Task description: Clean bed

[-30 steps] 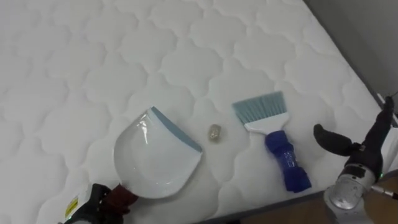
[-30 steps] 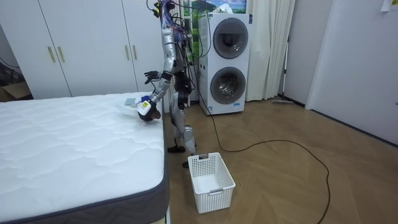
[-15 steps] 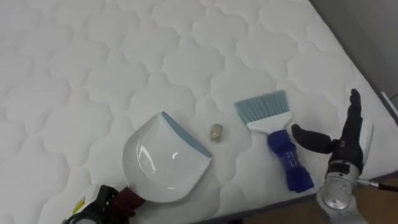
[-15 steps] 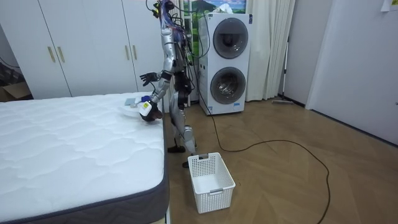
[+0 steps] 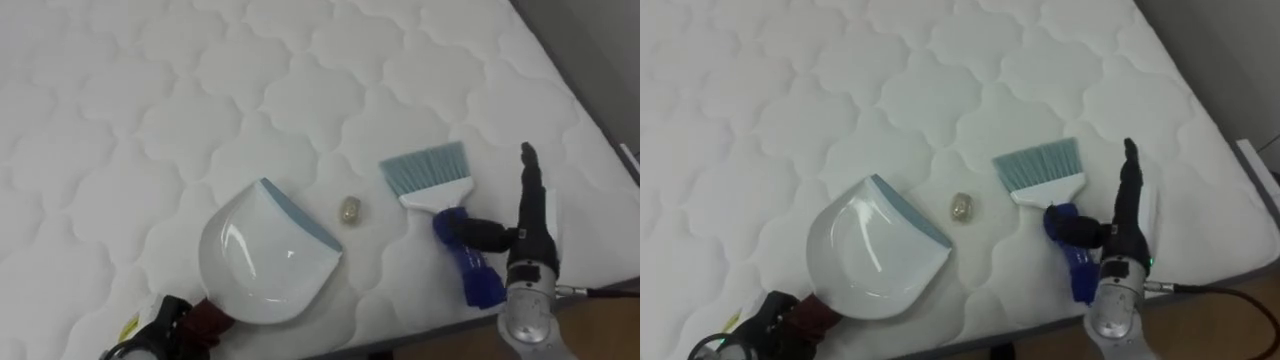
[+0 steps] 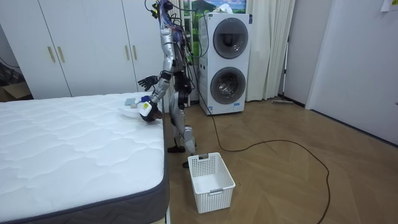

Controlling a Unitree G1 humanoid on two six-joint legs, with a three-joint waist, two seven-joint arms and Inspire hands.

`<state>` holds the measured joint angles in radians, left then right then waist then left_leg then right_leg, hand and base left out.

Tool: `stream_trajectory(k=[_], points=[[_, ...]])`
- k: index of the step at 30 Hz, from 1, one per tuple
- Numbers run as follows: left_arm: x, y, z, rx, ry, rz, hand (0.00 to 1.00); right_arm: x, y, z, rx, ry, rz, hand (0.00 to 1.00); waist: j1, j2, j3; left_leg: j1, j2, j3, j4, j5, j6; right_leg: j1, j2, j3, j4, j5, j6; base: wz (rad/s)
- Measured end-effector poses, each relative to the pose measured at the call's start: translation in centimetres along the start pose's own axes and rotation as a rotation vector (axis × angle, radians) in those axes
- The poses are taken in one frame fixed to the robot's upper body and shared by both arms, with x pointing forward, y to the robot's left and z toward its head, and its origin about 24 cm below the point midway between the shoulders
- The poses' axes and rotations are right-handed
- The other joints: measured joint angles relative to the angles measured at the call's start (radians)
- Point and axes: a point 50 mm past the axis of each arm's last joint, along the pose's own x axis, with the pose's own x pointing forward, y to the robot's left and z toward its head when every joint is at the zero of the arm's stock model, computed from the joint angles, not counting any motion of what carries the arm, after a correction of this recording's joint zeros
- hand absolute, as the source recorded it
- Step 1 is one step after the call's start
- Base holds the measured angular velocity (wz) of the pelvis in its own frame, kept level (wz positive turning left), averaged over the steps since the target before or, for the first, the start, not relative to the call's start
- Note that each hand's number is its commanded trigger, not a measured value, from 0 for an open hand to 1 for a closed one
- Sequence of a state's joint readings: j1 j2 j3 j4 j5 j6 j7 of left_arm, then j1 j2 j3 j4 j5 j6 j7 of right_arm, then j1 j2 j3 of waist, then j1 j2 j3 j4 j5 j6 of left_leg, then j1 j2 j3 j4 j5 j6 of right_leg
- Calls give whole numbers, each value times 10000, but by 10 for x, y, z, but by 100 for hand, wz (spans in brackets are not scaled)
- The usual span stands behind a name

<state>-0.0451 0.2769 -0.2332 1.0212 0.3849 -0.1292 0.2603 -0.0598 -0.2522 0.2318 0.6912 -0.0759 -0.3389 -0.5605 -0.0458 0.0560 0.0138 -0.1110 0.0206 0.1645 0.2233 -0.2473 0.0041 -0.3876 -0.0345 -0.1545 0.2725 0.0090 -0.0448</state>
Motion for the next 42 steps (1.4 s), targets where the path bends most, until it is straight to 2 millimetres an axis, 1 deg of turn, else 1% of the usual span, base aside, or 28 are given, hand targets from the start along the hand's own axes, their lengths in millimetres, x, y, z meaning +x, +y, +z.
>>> stream_trajectory(k=[2, 7, 17, 23, 27, 31, 33, 35, 38, 42], points=[[1, 0, 0, 11, 25, -52, 100, -2, 2, -5, -260, 126, 253, 0, 26, 13, 7, 2, 1, 2, -7, 0, 0, 3, 12, -7, -19, 2, 3, 3], [2, 0, 1, 112, 7, -161, 100, -7, 6, -13, -565, 406, 617, 0, 38, 109, 63, -27, 9, -18, -28, 0, 0, 1, 15, -51, -54, 2, 3, 1], [4, 1, 5, 266, -134, -185, 100, -15, 11, -27, -913, 1003, 1337, 0, 29, 128, 55, -171, 38, -34, -13, 2, 4, -2, -7, -208, -205, 49, 31, 5], [4, 1, 6, 272, -125, -182, 100, -18, 11, -32, -823, 1268, 1513, 0, -4, 125, 50, -186, 25, -11, 2, 31, 44, -24, -64, -243, -162, 36, 45, 1], [5, 2, 6, 277, -126, -166, 100, -22, 7, -43, -670, 1962, 1515, 0, 5, 119, 46, -194, 8, -10, 24, 41, 56, -27, -93, -236, -132, 36, 45, 0], [6, 4, 7, 306, -151, -116, 100, -22, 4, -48, -777, 2310, 1531, 0, 15, 116, 44, -312, -10, 30, 126, 41, 56, -147, -122, -198, -53, 37, 44, 0], [7, 6, 9, 359, -217, -70, 100, -20, 1, -49, -741, 2407, 1411, 0, 59, 104, 37, -376, -12, 283, 159, 43, 60, -276, -148, -173, 52, 33, 33, -6], [7, 6, 8, 337, -188, -41, 100, -16, -1, -48, -715, 2448, 1256, 0, 115, 103, 37, -417, -27, 365, 156, 55, 76, -360, -163, -136, 86, 40, 26, -10], [9, 10, 11, 329, -252, 59, 100, -7, -5, -48, -728, 2618, 1009, 0, 137, 93, 32, -643, -35, 368, 214, 70, 86, -519, -202, -196, 54, 94, -16, 0], [13, 17, 14, 375, -131, 214, 100, 9, -17, -44, -738, 2686, 433, 0, 151, 68, 38, -945, -53, 367, 465, 75, 79, -803, -258, -185, 208, 130, -51, 0]])
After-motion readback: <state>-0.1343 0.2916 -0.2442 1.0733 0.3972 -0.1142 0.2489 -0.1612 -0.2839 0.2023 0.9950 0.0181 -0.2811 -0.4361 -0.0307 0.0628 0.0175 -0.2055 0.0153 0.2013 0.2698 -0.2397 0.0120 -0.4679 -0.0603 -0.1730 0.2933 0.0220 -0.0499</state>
